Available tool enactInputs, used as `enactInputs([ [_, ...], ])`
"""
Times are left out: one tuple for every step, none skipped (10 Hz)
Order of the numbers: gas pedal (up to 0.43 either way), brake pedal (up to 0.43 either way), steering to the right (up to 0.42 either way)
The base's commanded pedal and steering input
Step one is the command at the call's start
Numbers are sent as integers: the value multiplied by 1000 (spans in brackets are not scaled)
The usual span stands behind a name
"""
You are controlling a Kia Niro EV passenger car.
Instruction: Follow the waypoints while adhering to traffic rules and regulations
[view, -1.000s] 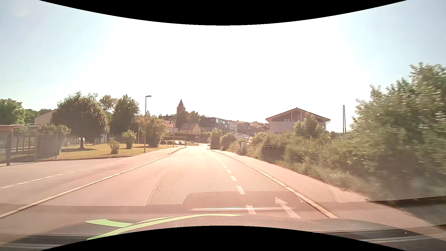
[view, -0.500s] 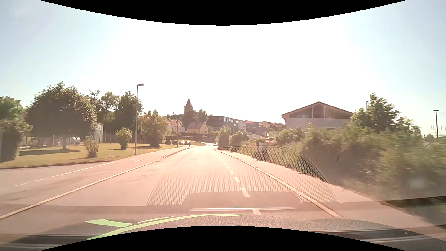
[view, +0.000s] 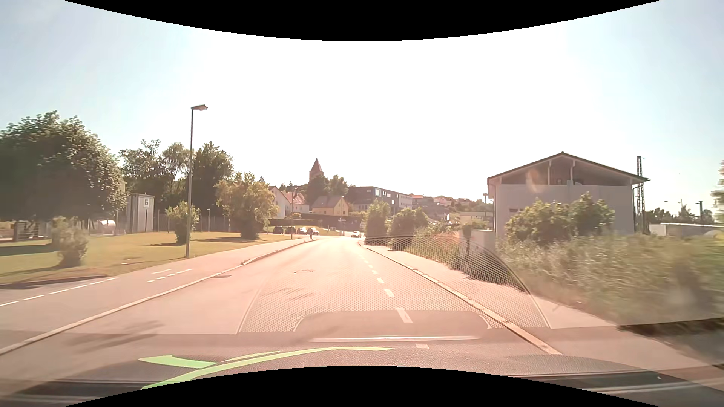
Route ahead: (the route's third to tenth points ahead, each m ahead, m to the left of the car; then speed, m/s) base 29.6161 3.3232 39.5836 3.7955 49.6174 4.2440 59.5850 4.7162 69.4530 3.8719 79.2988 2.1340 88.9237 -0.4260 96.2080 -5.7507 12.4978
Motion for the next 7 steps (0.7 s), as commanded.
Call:
enactInputs([
  [0, 0, -18],
  [0, 0, -16],
  [0, 0, -15],
  [0, 0, -15],
  [0, 0, -13],
  [0, 0, -11],
  [0, 0, -11],
])
